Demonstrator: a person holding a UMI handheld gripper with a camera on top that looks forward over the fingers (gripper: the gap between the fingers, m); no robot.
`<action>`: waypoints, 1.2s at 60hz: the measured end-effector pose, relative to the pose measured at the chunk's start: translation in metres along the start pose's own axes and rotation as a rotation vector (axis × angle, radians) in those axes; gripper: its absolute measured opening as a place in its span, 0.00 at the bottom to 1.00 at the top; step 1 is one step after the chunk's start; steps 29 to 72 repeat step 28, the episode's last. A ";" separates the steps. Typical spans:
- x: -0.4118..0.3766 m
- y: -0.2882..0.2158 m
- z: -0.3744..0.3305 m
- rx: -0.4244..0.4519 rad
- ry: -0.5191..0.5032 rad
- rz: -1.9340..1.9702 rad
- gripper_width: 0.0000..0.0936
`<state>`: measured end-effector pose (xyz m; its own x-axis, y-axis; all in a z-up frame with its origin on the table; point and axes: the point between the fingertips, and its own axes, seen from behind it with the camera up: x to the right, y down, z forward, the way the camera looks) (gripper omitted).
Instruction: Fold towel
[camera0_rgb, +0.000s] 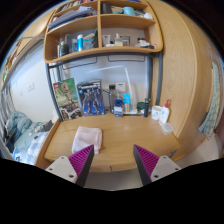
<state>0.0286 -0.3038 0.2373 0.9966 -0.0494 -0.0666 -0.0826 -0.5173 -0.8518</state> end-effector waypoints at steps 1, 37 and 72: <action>0.003 0.002 -0.003 0.001 0.003 0.001 0.84; 0.029 0.021 -0.028 0.004 0.001 0.003 0.85; 0.029 0.021 -0.028 0.004 0.001 0.003 0.85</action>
